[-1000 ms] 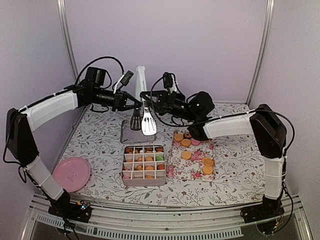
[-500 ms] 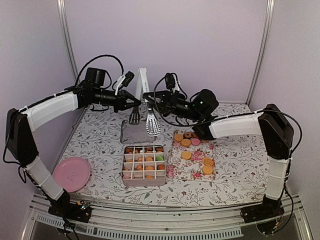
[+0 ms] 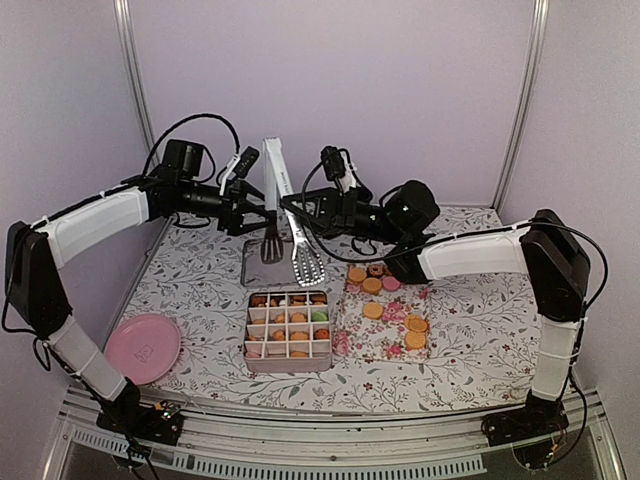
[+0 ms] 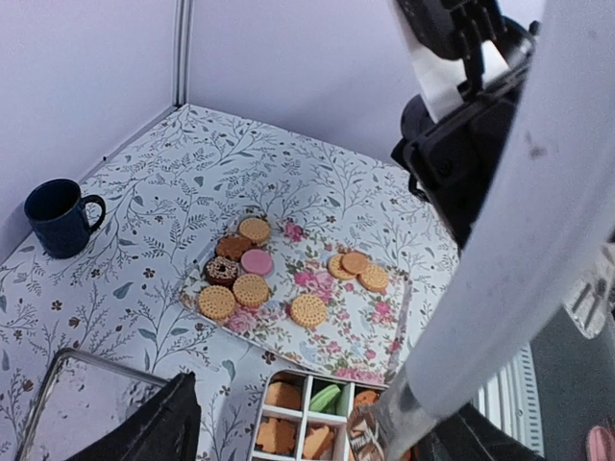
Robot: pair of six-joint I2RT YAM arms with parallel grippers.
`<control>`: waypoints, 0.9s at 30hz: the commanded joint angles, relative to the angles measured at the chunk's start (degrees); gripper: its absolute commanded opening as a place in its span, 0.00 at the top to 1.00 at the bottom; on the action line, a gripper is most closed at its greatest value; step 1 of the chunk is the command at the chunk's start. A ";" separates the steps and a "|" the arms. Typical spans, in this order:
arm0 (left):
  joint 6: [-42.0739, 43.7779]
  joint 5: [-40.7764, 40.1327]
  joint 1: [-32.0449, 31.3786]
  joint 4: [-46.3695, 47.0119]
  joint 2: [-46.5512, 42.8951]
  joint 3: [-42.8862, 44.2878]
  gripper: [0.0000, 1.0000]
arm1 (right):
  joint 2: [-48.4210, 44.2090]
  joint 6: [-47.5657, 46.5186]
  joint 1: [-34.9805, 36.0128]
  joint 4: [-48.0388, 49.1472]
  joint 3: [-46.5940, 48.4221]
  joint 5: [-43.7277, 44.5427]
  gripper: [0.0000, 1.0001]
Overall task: Pack the cookies
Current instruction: Pass from the right arm to the left
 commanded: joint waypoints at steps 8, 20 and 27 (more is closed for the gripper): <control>4.13 3.73 1.07 -6.35 -4.91 -8.84 0.35 | -6.17 -10.62 1.05 2.06 -1.08 6.82 1.00; 3.98 8.65 -0.59 -6.41 -3.00 -4.59 0.29 | -6.88 -22.84 5.60 -10.52 2.37 18.67 1.00; 5.18 5.25 -2.27 -6.51 -2.09 -3.58 0.40 | -4.58 -22.36 6.26 -11.04 4.37 19.47 1.00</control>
